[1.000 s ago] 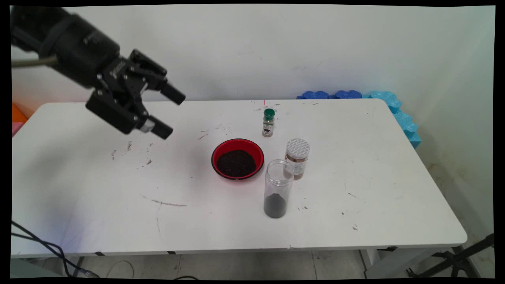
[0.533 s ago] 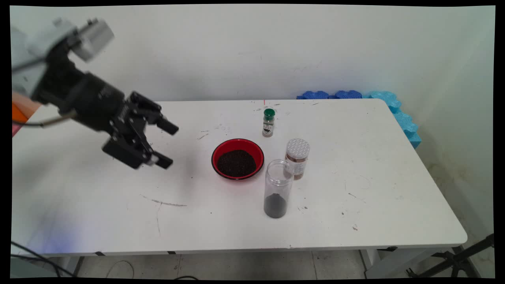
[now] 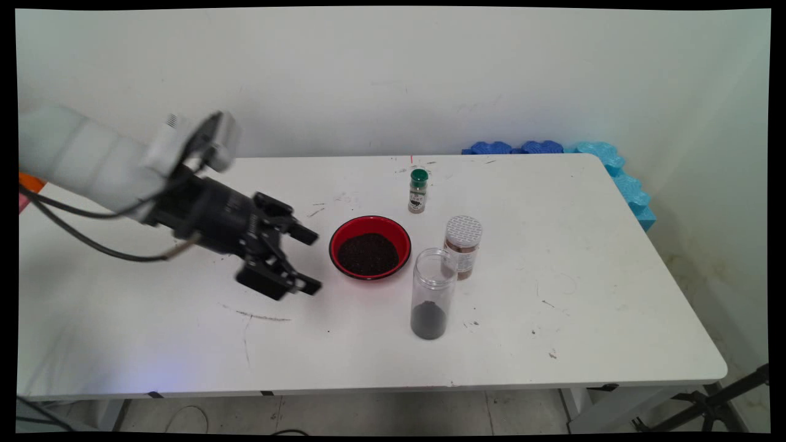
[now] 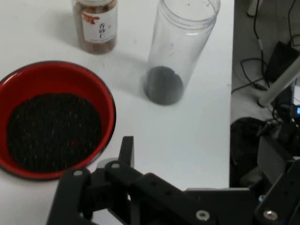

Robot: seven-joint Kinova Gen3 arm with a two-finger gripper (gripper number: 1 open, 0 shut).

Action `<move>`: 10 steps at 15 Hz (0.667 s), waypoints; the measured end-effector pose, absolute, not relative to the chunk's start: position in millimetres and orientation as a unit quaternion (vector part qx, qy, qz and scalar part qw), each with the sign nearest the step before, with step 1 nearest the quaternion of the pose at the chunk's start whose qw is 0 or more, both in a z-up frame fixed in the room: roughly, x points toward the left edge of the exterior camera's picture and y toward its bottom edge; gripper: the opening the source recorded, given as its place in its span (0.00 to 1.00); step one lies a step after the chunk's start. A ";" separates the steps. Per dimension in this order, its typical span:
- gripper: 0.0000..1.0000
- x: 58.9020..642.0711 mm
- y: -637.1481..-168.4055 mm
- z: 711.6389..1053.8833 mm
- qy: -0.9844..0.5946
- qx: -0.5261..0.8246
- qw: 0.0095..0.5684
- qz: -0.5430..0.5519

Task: Pick up the black seasoning powder from the table

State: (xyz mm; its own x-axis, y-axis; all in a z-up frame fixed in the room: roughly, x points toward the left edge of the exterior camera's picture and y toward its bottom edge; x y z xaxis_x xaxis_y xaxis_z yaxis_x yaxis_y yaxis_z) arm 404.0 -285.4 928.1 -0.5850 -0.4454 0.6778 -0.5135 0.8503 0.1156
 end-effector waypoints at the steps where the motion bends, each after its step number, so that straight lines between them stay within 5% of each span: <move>1: 1.00 396.3 -288.6 919.7 -0.889 0.266 0.371 0.049; 10: 1.00 342.7 -319.0 869.9 -0.886 0.245 0.388 0.063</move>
